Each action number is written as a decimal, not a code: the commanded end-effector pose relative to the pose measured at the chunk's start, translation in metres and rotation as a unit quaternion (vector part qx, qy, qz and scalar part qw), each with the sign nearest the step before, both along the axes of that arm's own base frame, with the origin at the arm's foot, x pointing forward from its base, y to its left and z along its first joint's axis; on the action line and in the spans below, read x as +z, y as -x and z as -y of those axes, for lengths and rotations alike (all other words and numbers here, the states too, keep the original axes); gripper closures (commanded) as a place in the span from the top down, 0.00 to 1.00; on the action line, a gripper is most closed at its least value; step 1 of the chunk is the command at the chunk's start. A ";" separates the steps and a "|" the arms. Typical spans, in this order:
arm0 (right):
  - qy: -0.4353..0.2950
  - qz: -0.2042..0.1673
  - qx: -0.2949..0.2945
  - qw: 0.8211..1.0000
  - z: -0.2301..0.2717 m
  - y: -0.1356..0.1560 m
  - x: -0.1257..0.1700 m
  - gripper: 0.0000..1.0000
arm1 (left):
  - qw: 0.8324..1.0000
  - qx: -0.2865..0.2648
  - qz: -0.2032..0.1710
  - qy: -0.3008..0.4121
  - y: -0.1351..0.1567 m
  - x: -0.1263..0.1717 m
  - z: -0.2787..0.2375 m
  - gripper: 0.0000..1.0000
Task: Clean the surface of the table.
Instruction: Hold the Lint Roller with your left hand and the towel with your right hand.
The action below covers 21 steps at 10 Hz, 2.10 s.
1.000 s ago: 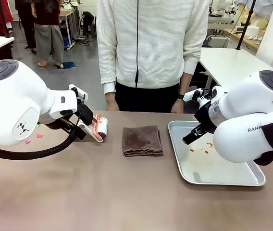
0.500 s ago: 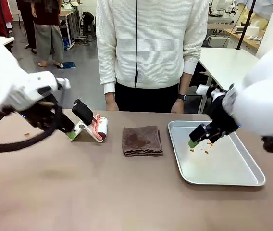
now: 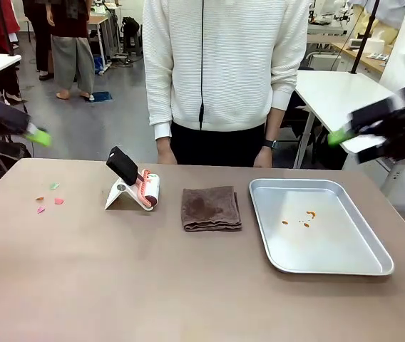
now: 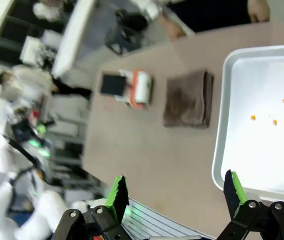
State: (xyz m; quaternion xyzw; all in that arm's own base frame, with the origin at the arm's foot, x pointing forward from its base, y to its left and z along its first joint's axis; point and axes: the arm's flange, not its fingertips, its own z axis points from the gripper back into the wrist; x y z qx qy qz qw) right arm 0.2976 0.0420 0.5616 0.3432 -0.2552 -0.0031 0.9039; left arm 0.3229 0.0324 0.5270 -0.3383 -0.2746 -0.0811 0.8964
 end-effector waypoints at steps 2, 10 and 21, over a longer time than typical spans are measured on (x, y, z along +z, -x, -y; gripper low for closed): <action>-0.159 0.011 -0.090 0.983 0.106 0.063 -0.071 1.00 | 0.986 0.046 0.050 0.153 0.043 -0.043 -0.060 1.00; -0.233 -0.018 -0.148 0.961 0.214 0.041 -0.048 1.00 | 0.964 0.143 0.020 0.223 0.025 -0.049 -0.147 1.00; 0.019 -0.073 -0.111 0.991 0.103 -0.025 -0.028 1.00 | 0.996 0.035 -0.029 0.082 -0.029 -0.008 -0.084 1.00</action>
